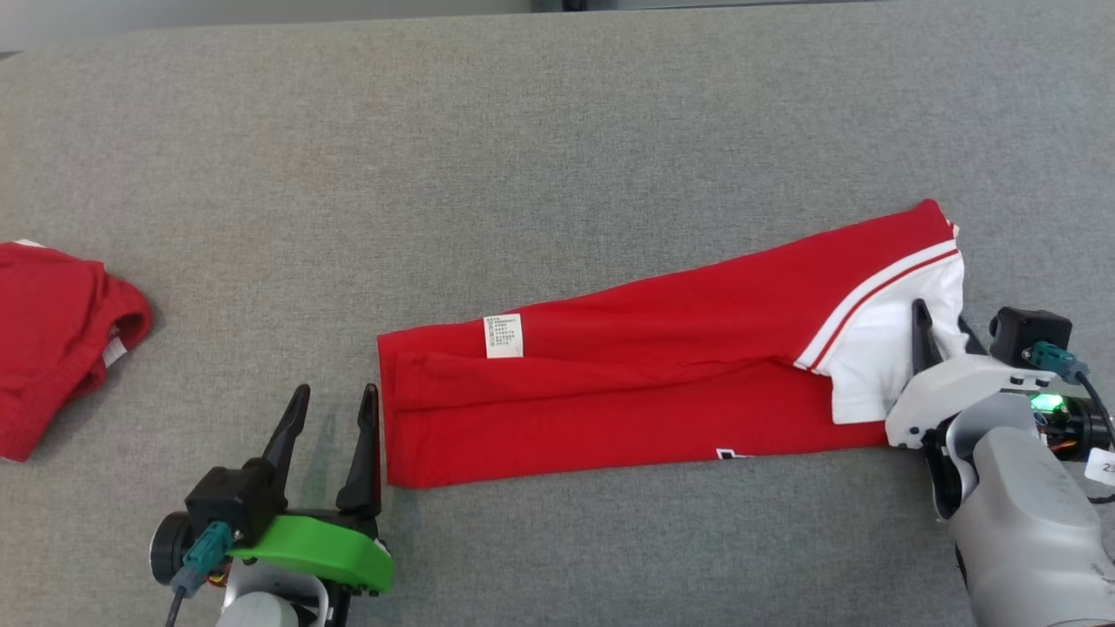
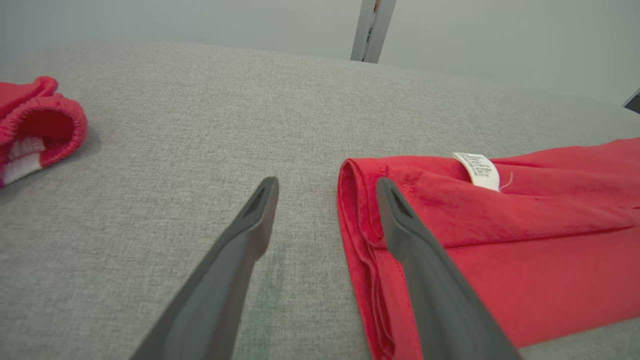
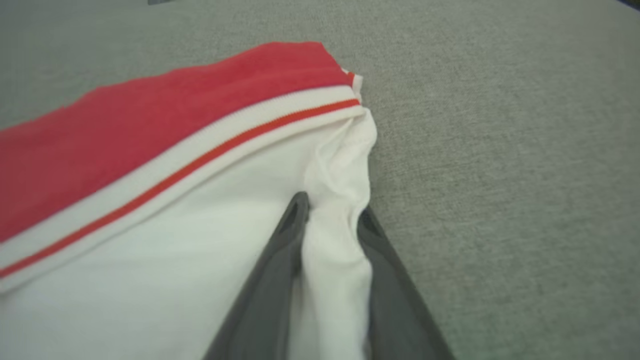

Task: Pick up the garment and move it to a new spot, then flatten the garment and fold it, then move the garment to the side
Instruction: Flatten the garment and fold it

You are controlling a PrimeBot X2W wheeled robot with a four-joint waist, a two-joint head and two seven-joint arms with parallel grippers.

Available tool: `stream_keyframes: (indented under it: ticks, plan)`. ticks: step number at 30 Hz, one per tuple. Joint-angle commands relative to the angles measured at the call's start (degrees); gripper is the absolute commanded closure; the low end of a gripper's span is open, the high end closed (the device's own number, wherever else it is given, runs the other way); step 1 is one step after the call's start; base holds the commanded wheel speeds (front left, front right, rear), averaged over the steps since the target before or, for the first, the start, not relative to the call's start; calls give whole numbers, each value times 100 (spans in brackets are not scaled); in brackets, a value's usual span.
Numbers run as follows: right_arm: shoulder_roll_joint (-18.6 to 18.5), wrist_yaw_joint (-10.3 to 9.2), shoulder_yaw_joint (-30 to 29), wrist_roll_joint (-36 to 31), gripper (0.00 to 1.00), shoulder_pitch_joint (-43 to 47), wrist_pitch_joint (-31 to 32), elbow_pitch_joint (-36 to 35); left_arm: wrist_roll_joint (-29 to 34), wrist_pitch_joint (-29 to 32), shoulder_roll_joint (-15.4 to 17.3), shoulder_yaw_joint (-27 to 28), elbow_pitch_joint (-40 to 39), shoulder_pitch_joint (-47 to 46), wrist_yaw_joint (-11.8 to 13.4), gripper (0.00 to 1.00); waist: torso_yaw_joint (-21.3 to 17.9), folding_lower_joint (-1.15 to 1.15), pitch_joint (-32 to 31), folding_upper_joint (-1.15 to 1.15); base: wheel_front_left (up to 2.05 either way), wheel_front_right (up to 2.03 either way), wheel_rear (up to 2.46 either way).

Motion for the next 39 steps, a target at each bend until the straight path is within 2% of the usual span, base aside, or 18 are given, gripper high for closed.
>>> stream_keyframes:
  ticks: [1,5,10,12,14,19,26,33,39]
  plan:
    - [252,35,78,31,100,455,269,315,-11,0,25,30,11,1,-15,0,-47,0,-40,0,0,0,0]
    - [141,11,-365,-104,100,597,210,-356,35,0,1,47,11,46,-15,0,-117,0,-111,0,0,0,0]
    - [89,13,-1153,-507,100,706,148,-1609,65,0,-48,74,52,95,-15,0,-166,0,-243,0,0,0,0]
    - [132,17,-1284,-595,100,805,145,-2096,71,0,-68,72,71,122,-15,0,-172,0,-305,0,0,0,0]
    - [147,17,-1170,-447,100,929,145,-2517,85,0,-93,62,99,157,-15,0,-169,0,-373,0,0,0,0]
    - [137,17,-164,514,100,1306,146,-3210,118,0,-153,76,160,252,-15,0,-163,0,-572,0,0,0,0]
    - [143,19,1497,1376,100,1599,146,-3740,178,1,-227,-21,201,341,-15,0,5,0,-811,0,0,0,0]
    - [135,19,2997,2051,100,1332,146,-3509,209,1,-267,-138,261,399,-15,0,372,0,-942,0,0,0,0]
    - [143,19,3892,2510,100,1027,146,-3138,215,1,-293,-216,355,430,-15,0,753,0,-966,0,0,0,0]
